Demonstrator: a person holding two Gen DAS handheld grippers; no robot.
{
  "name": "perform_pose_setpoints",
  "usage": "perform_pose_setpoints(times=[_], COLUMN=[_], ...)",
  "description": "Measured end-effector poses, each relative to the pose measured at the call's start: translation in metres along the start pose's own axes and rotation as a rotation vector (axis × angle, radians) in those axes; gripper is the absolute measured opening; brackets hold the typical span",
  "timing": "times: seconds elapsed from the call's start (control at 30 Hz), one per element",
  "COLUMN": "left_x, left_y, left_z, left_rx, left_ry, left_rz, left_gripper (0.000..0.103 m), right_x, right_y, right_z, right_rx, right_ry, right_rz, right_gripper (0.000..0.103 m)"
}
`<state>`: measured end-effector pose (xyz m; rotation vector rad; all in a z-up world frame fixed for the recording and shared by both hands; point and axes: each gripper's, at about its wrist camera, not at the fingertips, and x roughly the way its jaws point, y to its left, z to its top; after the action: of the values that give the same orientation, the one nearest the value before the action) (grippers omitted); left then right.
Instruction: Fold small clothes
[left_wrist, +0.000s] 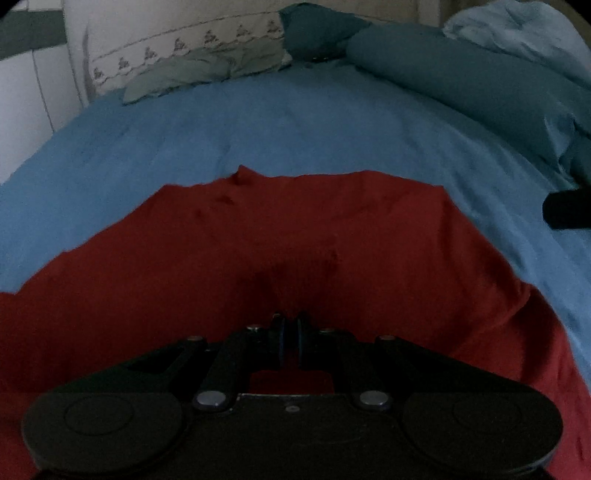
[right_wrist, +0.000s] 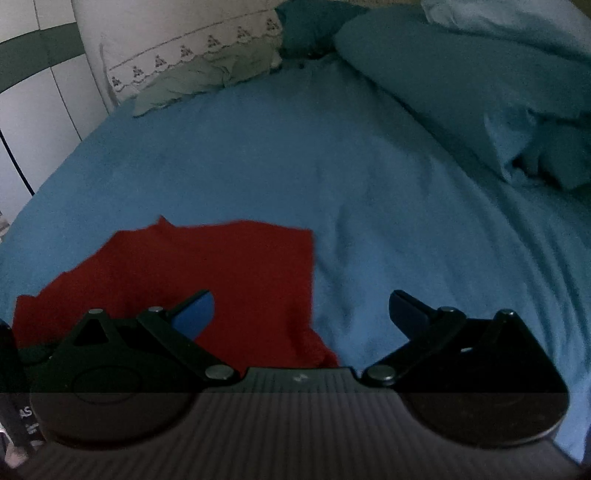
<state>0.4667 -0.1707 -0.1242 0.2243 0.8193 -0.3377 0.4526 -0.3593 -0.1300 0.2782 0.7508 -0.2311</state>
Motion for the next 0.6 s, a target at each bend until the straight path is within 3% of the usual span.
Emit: perform_pose_setpoints(times=[0.03,0.1,0.17,0.23,0.4,0.6], left_x=[-0.003,-0.008,-0.017,-0.034,-0.068,-0.062], left_y=[-0.002,0.004,0.013,0.023,0.079,0.166], left_z=[0.0,0.0,0.001,0.001,-0.01,-0.034], left_rx=[0.005,0.018,0.026,0.045,-0.002,-0.13], left_ry=[-0.003,-0.008,-0.02,-0.03,0.002,0.079], left_rz=[-0.005,-0.036,-0.054,-0.043,0.11,0.289], left_gripper=[0.015,0.06,0.074,0.074,0.075,0.075], right_x=[0.0,-0.001,0.0,-0.002,0.004,0.03], right_y=[-0.002,-0.003,-0.005,-0.004,0.025,0.09], right_z=[-0.004,-0.009,-0.005,-0.003,0.004,-0.007], right_rx=[0.007,0.029,0.058,0.082,0.048,-0.027], right_ry=[0.002,0.009,0.012,0.018,0.072,0.114], right_rz=[0.006,0.021,0.047,0.094,0.194,0.222], right_gripper=[0.103,0.103,0.103,0.103,0.103,0.103])
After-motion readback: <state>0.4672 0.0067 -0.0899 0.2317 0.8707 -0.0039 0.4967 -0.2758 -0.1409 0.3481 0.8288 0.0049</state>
